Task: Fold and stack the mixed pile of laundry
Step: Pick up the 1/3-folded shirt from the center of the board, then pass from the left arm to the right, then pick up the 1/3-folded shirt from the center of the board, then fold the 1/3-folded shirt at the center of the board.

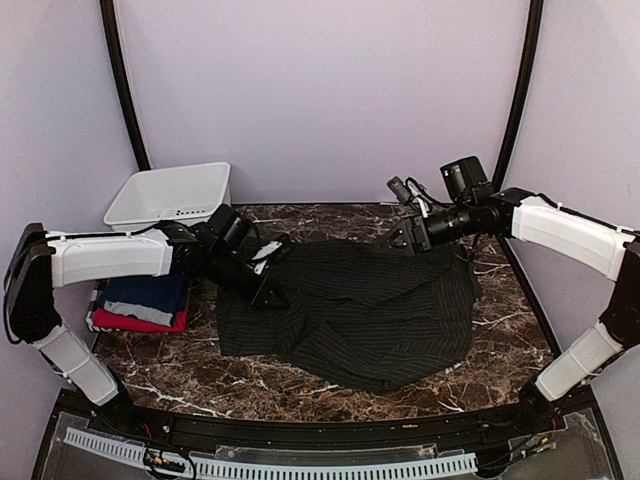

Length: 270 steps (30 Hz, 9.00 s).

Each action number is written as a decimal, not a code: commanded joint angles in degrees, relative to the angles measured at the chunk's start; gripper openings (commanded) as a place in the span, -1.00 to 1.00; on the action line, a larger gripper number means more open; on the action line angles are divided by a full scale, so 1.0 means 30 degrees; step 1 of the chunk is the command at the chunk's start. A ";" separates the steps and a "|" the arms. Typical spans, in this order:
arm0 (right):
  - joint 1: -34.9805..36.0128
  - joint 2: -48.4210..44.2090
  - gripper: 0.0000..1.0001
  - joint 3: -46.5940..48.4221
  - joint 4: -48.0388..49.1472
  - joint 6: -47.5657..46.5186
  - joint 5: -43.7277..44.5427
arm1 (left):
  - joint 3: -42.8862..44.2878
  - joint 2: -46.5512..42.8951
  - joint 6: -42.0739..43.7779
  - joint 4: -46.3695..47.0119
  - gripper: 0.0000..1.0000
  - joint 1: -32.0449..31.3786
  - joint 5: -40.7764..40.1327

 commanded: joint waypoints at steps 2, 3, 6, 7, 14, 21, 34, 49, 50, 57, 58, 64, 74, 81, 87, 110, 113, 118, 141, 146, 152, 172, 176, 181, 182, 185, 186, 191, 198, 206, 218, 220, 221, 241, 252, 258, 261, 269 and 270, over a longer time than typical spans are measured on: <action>0.0188 0.0686 0.48 -0.0646 0.2012 0.0486 -0.1510 | 0.0749 -0.4199 0.2933 -0.0956 -1.00 -0.1099 0.0158; 0.0309 0.0780 0.49 -0.0760 0.2300 0.0489 -0.1810 | 0.0969 -0.4533 0.3673 -0.1448 -1.00 -0.1229 0.0245; 0.1133 0.0956 0.57 -0.0788 0.3226 0.0149 -0.2396 | 0.1237 -0.6125 0.4834 -0.2113 -1.00 -0.1482 0.1010; 0.1496 0.0993 0.58 -0.0752 0.3492 -0.0132 -0.2394 | 0.1326 -0.6404 0.5349 -0.2250 -1.00 -0.1603 0.1637; 0.3949 0.2115 0.68 0.0819 0.4803 -0.1501 -0.3514 | 0.2720 -0.7905 0.7152 -0.3324 -1.00 -0.2150 0.2924; 0.5768 0.3766 0.28 0.3298 0.3153 -0.2072 -0.4648 | 0.3445 -0.7628 0.7310 -0.3167 -1.00 -0.2336 0.1829; 0.4857 -0.2492 -1.00 0.2493 0.2488 -0.1020 0.1447 | 0.2924 -0.7420 0.2573 -0.1452 0.18 -0.1610 -0.6213; 0.2328 -0.6929 -1.00 0.3572 0.0227 -0.1705 0.6233 | -0.8890 -1.0051 -1.7631 -0.2292 -0.21 -0.0809 -0.7742; 0.2283 -0.6984 -1.00 0.3682 0.0155 -0.1782 0.6283 | -0.9278 -1.0051 -1.7872 -0.2411 -0.23 -0.0811 -0.8016; 0.2259 -0.7021 -1.00 0.4336 -0.0611 -0.2072 0.6525 | -0.8474 -0.6825 -1.7464 -0.2326 -0.28 -0.0784 -0.8875; 0.2259 -0.7039 -1.00 0.4338 -0.0664 -0.2072 0.6536 | -0.8295 -0.6505 -1.7445 -0.2084 -0.29 -0.0777 -0.8876; 0.2259 -0.7232 -1.00 0.4581 -0.0992 -0.2072 0.6716 | -0.7396 -0.4480 -1.7286 -0.1919 -0.43 -0.0781 -0.9595; 0.2223 -0.7197 -1.00 0.5544 -0.1611 -0.2736 0.6726 | -0.6919 -0.2647 -1.7134 -0.2111 -0.84 -0.0762 -0.9774; 0.2228 -0.7432 -1.00 0.6308 -0.1984 -0.2739 0.6732 | -0.6168 -0.4263 -1.6855 -0.4264 -1.00 -0.0769 -1.0251; 0.2180 -0.7109 -1.00 0.7196 -0.2170 -0.3960 0.7897 | -0.3727 -0.4312 -1.5435 -0.5573 -1.00 -0.0318 -0.9430; -0.3098 -0.0399 -1.00 1.1335 0.0429 -0.6115 0.4811 | 0.3064 0.1214 -1.1370 -0.4473 -1.00 0.4412 -0.7709; -0.3631 0.1508 -1.00 1.3391 0.0239 -0.6511 0.4113 | 0.3373 0.1787 -1.1344 -0.4212 -1.00 0.4574 -0.7730; -0.3880 0.4816 -1.00 1.6045 0.0047 -0.7021 0.3324 | 0.3602 0.2477 -1.1503 -0.3846 -1.00 0.4904 -0.8370; -0.3675 1.2526 -1.00 2.0375 0.3141 -0.8585 0.0972 | 0.3838 0.4598 -1.2337 -0.3207 -0.84 0.5351 -1.0462; -0.3571 1.1202 -1.00 1.8529 0.3704 -0.8603 0.1292 | 0.4454 0.4109 -1.1312 -0.3501 -0.56 0.5397 -1.1310; -0.3600 0.9428 -1.00 1.6618 0.4307 -0.9014 0.2142 | 0.3149 0.1206 -0.9859 -0.1851 -0.10 0.5397 -1.1141; -0.3900 0.6774 -1.00 1.3862 0.5647 -0.7293 0.3216 | 0.1469 0.2376 -0.7636 -0.0526 0.09 0.5278 -0.9328; -0.3902 0.6949 -1.00 1.3593 0.5295 -0.7340 0.3062 | 0.2619 0.3524 -0.6783 -0.0574 0.00 0.5295 -0.9931; -0.3904 0.6778 -1.00 1.3052 0.5595 -0.7294 0.2900 | 0.3374 0.4484 -0.5716 -0.0813 -0.15 0.5464 -1.0190; -0.3894 0.6775 -1.00 1.3079 0.5554 -0.7288 0.2879 | 0.3380 0.4620 -0.5579 -0.0717 -0.16 0.5480 -1.0186; -0.3908 0.6853 -1.00 1.3261 0.5370 -0.7345 0.2769 | 0.3426 0.4860 -0.5355 -0.0588 -0.17 0.5485 -1.0420; -0.3895 0.6901 -1.00 1.3316 0.5342 -0.7320 0.2727 | 0.3440 0.4941 -0.5203 -0.0529 -0.16 0.5485 -1.0529; -0.3894 0.6946 -1.00 1.3335 0.5304 -0.7243 0.2556 | 0.3578 0.5141 -0.4530 -0.0230 -0.07 0.5507 -1.0828; -0.3893 0.6974 -1.00 1.3413 0.5154 -0.7253 0.2422 | 0.3836 0.5679 -0.3503 0.0197 0.00 0.5540 -1.0734; -0.3892 0.6921 -1.00 1.3394 0.5052 -0.7400 0.2482 | 0.3630 0.6189 -0.3555 0.1117 -0.29 0.5624 -0.9416; -0.3909 0.6485 -1.00 1.3307 0.4814 -0.7848 0.2906 | 0.3333 0.4199 -0.3753 0.1415 -1.00 0.5619 -1.0295; -0.3944 0.6328 -1.00 1.3220 0.4895 -0.7898 0.3075 | 0.3489 0.3946 -0.3686 0.1424 -1.00 0.5605 -1.0522; -0.3965 0.6260 -1.00 1.3197 0.4913 -0.7924 0.3131 | 0.3544 0.3876 -0.3663 0.1453 -1.00 0.5604 -1.0593; -0.4669 0.5551 -1.00 1.2667 0.5944 -0.7741 0.3595 | 0.4452 0.5885 -0.4114 0.1008 -1.00 0.5622 -1.3022; -0.4573 0.6010 -1.00 1.2248 0.5871 -0.6818 0.1881 | 0.3980 0.5444 -0.4266 0.0149 -1.00 0.5603 -1.1800; -0.4262 0.5975 -1.00 1.1184 0.6083 -0.6507 0.1575 | 0.2415 0.4891 -0.4443 -0.0150 -1.00 0.5574 -1.2107; -0.4110 0.6042 -1.00 1.0573 0.6274 -0.6232 0.1510 | 0.2165 0.4489 -0.4422 -0.0267 -0.83 0.5573 -1.2321; -0.2954 0.7861 -1.00 0.9578 0.5937 -0.4855 0.2845 | 0.1956 0.0929 -0.3394 0.0246 -0.21 0.5007 -1.1300; -0.2757 0.8199 -1.00 0.9607 0.5602 -0.4669 0.3209 | 0.2055 0.0902 -0.2985 0.0273 -0.19 0.4824 -1.0997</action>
